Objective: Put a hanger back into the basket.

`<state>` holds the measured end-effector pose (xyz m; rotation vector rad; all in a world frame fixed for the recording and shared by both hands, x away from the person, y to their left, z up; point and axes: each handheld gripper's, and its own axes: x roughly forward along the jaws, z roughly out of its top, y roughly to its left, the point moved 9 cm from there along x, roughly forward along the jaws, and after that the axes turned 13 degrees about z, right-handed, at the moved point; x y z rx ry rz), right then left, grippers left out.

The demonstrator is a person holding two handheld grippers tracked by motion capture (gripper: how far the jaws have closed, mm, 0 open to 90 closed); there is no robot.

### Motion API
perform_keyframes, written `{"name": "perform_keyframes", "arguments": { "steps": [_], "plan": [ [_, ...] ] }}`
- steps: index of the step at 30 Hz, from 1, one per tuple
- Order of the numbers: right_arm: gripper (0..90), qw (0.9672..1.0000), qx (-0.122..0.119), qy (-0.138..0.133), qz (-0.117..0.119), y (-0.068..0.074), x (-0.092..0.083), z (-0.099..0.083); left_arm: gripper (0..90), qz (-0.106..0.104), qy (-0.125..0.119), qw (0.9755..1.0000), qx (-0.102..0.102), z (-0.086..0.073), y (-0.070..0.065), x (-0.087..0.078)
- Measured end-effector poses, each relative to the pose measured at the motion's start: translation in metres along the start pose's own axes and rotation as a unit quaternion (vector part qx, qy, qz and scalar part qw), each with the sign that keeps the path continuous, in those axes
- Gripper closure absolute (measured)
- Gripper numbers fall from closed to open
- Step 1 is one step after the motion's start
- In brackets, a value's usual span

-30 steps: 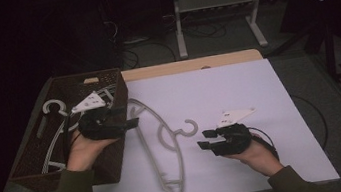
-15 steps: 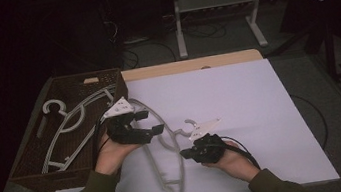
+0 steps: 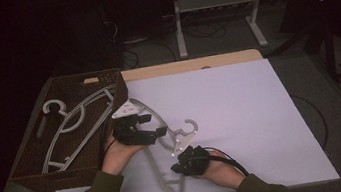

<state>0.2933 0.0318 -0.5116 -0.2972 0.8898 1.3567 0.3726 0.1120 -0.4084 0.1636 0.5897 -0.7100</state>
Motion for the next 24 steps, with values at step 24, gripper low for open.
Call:
{"name": "perform_keyframes", "arguments": {
  "steps": [24],
  "plan": [
    [89.4, 0.9847, 0.087, 0.051, -0.142, -0.086, -0.119, -0.085, 22.2, 0.013, 0.019, 0.9997, 0.004, -0.006, 0.002, 0.004]
  ]
}}
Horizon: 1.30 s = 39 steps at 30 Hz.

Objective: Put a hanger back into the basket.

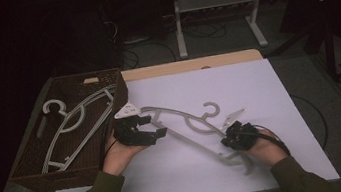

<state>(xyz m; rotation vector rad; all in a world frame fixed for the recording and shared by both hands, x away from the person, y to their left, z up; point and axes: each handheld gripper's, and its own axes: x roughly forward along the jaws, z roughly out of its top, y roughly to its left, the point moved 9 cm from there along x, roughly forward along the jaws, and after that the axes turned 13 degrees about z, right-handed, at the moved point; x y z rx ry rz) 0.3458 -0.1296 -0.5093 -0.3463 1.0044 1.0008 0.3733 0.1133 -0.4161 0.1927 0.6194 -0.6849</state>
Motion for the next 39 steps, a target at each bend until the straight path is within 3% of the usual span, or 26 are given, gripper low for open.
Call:
{"name": "perform_keyframes", "arguments": {
  "steps": [2, 4, 5, 8, 10, 11, 12, 14, 15, 18, 22, 26, 29, 32, 34, 37, 38, 39],
  "plan": [
    [89.3, 0.9999, 0.01, -0.006, -0.011, -0.016, -0.007, -0.007, 22.4, -0.002, 0.003, 1.0, -0.002, -0.001, -0.002, 0.001],
    [89.3, 0.9998, 0.019, -0.007, -0.01, -0.02, -0.009, -0.009, 22.5, -0.002, 0.004, 1.0, 0.001, -0.002, -0.002, 0.002],
    [89.3, 0.9994, 0.027, -0.021, -0.009, -0.023, -0.012, -0.006, 22.5, -0.003, 0.006, 1.0, -0.001, -0.003, -0.004, 0.003],
    [89.3, 0.9978, 0.024, -0.062, 0.0, -0.016, -0.016, 0.014, 22.5, -0.003, 0.007, 1.0, 0.0, -0.003, -0.005, 0.004],
    [89.3, 0.9973, 0.019, -0.071, 0.005, -0.012, -0.016, 0.023, 22.5, -0.003, 0.006, 1.0, -0.002, -0.003, -0.004, 0.003],
    [89.3, 0.9956, 0.015, -0.091, 0.016, -0.005, -0.01, 0.043, 22.5, -0.002, 0.002, 1.0, -0.004, -0.001, -0.003, 0.003],
    [89.3, 0.9956, 0.015, -0.091, 0.016, -0.005, -0.01, 0.043, 22.5, -0.002, 0.002, 1.0, -0.004, -0.001, -0.003, 0.003],
    [89.3, 0.9955, 0.007, -0.091, 0.025, 0.003, 0.002, 0.061, 22.5, 0.001, 0.002, 1.0, -0.009, -0.001, -0.002, 0.002],
    [89.3, 0.9958, -0.005, -0.086, 0.032, 0.007, 0.018, 0.078, 22.5, 0.002, 0.003, 0.9999, -0.011, -0.001, 0.0, 0.002],
    [89.3, 0.9968, -0.006, -0.074, 0.03, 0.007, 0.04, 0.094, 22.5, 0.003, 0.001, 0.9999, -0.013, -0.001, 0.002, 0.002],
    [89.3, 0.997, 0.001, -0.072, 0.029, 0.004, 0.056, 0.106, 22.6, 0.005, 0.0, 0.9999, -0.015, -0.001, 0.005, 0.001],
    [89.4, 0.997, 0.0, -0.065, 0.042, 0.007, 0.063, 0.106, 22.9, 0.005, -0.002, 0.9997, -0.022, 0.0, 0.005, 0.0],
    [89.4, 0.9969, -0.004, -0.061, 0.05, 0.009, 0.063, 0.104, 22.9, 0.007, -0.002, 0.9998, -0.017, 0.0, 0.006, 0.0],
    [89.4, 0.9959, -0.01, -0.056, 0.071, 0.018, 0.062, 0.099, 22.9, 0.009, -0.002, 0.9998, -0.017, 0.0, 0.006, 0.0],
    [89.4, 0.9945, -0.026, -0.046, 0.091, 0.03, 0.061, 0.091, 23.0, 0.01, 0.0, 0.9998, -0.016, 0.0, 0.007, 0.0],
    [89.4, 0.9932, -0.046, -0.036, 0.1, 0.037, 0.059, 0.083, 23.0, 0.011, 0.001, 0.9998, -0.017, 0.0, 0.006, 0.0],
    [89.4, 0.9921, -0.05, -0.034, 0.11, 0.043, 0.057, 0.079, 23.0, 0.012, 0.002, 0.9998, -0.016, 0.0, 0.006, 0.0],
    [89.4, 0.9898, -0.068, -0.029, 0.122, 0.051, 0.054, 0.07, 23.1, 0.012, 0.004, 0.9998, -0.016, -0.001, 0.006, 0.0]
  ]
}}
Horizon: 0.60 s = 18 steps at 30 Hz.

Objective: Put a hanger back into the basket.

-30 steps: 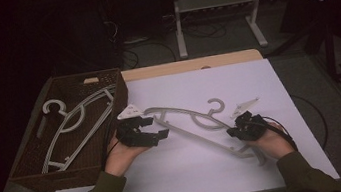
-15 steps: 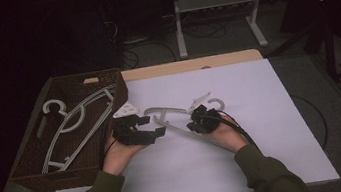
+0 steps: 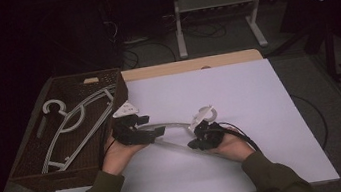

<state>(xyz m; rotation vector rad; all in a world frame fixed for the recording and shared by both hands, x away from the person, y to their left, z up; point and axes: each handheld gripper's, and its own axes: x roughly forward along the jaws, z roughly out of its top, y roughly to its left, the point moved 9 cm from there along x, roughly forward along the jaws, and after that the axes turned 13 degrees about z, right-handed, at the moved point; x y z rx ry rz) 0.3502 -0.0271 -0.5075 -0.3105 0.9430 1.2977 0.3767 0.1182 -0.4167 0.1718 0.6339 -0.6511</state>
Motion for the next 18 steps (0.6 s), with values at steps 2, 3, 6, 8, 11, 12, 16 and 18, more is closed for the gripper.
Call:
{"name": "perform_keyframes", "arguments": {
  "steps": [2, 3, 6, 8, 11, 12, 16, 18],
  "plan": [
    [89.4, 0.9999, -0.008, 0.003, 0.005, 0.011, -0.002, -0.007, 23.1, 0.001, 0.002, 1.0, 0.002, -0.001, 0.0, 0.001],
    [89.4, 0.9999, -0.011, 0.007, 0.011, 0.017, -0.003, -0.012, 23.1, 0.001, 0.002, 1.0, 0.003, -0.001, 0.0, 0.001],
    [89.4, 0.9996, -0.017, 0.01, 0.022, 0.028, -0.006, -0.019, 23.3, 0.001, 0.004, 1.0, 0.003, -0.002, -0.001, 0.002],
    [89.4, 0.9994, -0.022, 0.008, 0.025, 0.036, -0.01, -0.028, 23.3, 0.0, 0.007, 1.0, 0.005, -0.003, -0.002, 0.004],
    [89.4, 0.9997, -0.011, -0.001, 0.022, 0.037, -0.017, -0.029, 23.3, -0.002, 0.01, 0.9999, 0.01, -0.005, -0.005, 0.008],
    [89.4, 0.9998, 0.003, -0.008, 0.017, 0.037, -0.022, -0.03, 23.3, -0.004, 0.013, 0.9999, 0.009, -0.007, -0.005, 0.009],
    [89.4, 0.9987, 0.039, -0.023, -0.023, 0.027, -0.053, -0.05, 23.6, -0.007, 0.028, 0.9994, 0.017, -0.017, -0.007, 0.018],
    [89.4, 0.9974, 0.052, -0.023, -0.043, 0.022, -0.065, -0.062, 23.6, -0.007, 0.031, 0.9994, 0.017, -0.02, -0.007, 0.02]
  ]
}}
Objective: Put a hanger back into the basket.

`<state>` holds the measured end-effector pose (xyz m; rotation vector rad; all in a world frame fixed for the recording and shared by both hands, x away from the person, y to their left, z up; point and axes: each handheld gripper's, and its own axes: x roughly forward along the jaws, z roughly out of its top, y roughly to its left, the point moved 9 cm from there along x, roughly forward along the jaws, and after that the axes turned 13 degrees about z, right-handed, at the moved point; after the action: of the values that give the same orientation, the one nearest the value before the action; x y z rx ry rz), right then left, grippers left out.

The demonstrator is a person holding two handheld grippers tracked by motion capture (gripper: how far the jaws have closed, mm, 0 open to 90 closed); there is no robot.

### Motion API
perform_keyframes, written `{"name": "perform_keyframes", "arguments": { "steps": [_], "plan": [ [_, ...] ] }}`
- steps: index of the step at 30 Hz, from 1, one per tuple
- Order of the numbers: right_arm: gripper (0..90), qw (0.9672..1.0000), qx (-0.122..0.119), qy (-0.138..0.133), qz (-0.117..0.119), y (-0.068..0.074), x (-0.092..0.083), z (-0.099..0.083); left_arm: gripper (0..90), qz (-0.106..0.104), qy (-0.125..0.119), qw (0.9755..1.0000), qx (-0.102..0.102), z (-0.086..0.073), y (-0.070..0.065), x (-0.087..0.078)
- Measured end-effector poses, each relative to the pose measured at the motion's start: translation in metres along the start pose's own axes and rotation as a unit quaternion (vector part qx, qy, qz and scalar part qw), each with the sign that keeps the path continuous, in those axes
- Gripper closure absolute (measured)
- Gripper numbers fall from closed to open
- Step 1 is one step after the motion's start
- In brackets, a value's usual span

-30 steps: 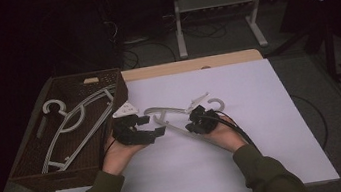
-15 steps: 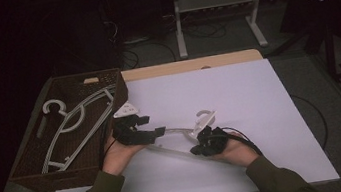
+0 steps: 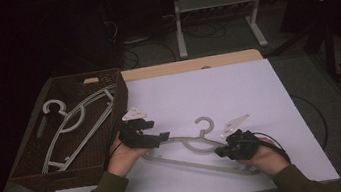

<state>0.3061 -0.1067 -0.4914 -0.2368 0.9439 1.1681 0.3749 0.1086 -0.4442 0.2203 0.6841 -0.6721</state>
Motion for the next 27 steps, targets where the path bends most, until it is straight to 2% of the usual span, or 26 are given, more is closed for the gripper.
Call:
{"name": "perform_keyframes", "arguments": {
  "steps": [2, 4, 5, 6, 8, 10, 11, 12, 14, 15, 17, 18, 20, 21, 23, 25, 27],
  "plan": [
    [89.4, 0.9998, 0.015, -0.002, -0.01, -0.005, -0.009, -0.011, 23.6, -0.001, 0.015, 0.9998, 0.01, -0.007, -0.001, 0.006],
    [89.4, 0.9997, 0.02, -0.002, -0.014, -0.007, -0.012, -0.016, 23.6, -0.003, 0.018, 0.9998, 0.011, -0.008, -0.002, 0.008],
    [89.4, 0.9994, 0.026, 0.0, -0.022, -0.009, -0.015, -0.02, 23.6, -0.003, 0.022, 0.9996, 0.018, -0.01, -0.001, 0.009],
    [89.4, 0.999, 0.034, 0.003, -0.03, -0.012, -0.02, -0.028, 23.6, -0.004, 0.026, 0.9995, 0.015, -0.013, 0.0, 0.012],
    [89.4, 0.9984, 0.044, 0.002, -0.036, -0.013, -0.024, -0.034, 23.7, -0.003, 0.029, 0.9994, 0.016, -0.014, 0.001, 0.014],
    [89.4, 0.9983, 0.044, 0.005, -0.039, -0.015, -0.025, -0.037, 24.3, -0.003, 0.031, 0.9994, 0.012, -0.017, 0.001, 0.017],
    [89.4, 0.9981, 0.047, 0.002, -0.041, -0.015, -0.026, -0.038, 25.1, -0.001, 0.036, 0.9991, 0.02, -0.018, 0.003, 0.018],
    [89.4, 0.9979, 0.052, 0.002, -0.04, -0.015, -0.027, -0.039, 34.6, -0.001, 0.034, 0.9993, 0.018, -0.02, 0.003, 0.02],
    [89.4, 0.9978, 0.052, 0.001, -0.042, -0.016, -0.027, -0.038, 44.2, 0.004, 0.037, 0.9991, 0.021, -0.02, 0.005, 0.021],
    [89.4, 0.9979, 0.05, 0.001, -0.042, -0.016, -0.027, -0.038, 54.4, 0.007, 0.037, 0.999, 0.022, -0.02, 0.007, 0.022],
    [89.4, 0.9978, 0.051, 0.002, -0.041, -0.015, -0.027, -0.038, 68.9, 0.012, 0.038, 0.9989, 0.023, -0.02, 0.008, 0.023],
    [89.4, 0.9977, 0.054, 0.007, -0.041, -0.015, -0.025, -0.04, 76.8, 0.032, 0.044, 0.9978, 0.038, -0.022, 0.014, 0.028],
    [89.4, 0.9977, 0.054, 0.009, -0.04, -0.015, -0.025, -0.04, 87.2, 0.038, 0.051, 0.9972, 0.04, -0.023, 0.017, 0.031],
    [89.4, 0.9977, 0.053, 0.011, -0.041, -0.016, -0.025, -0.041, 90.0, 0.041, 0.069, 0.9959, 0.041, -0.026, 0.02, 0.036],
    [89.4, 0.9977, 0.053, 0.011, -0.041, -0.016, -0.025, -0.04, 90.0, 0.04, 0.078, 0.9951, 0.045, -0.028, 0.021, 0.038],
    [89.4, 0.9977, 0.055, 0.009, -0.039, -0.016, -0.024, -0.04, 90.0, 0.052, 0.087, 0.9939, 0.045, -0.031, 0.02, 0.044],
    [89.4, 0.9977, 0.055, 0.01, -0.039, -0.017, -0.024, -0.039, 90.0, 0.052, 0.089, 0.9938, 0.042, -0.031, 0.02, 0.045]
  ]
}}
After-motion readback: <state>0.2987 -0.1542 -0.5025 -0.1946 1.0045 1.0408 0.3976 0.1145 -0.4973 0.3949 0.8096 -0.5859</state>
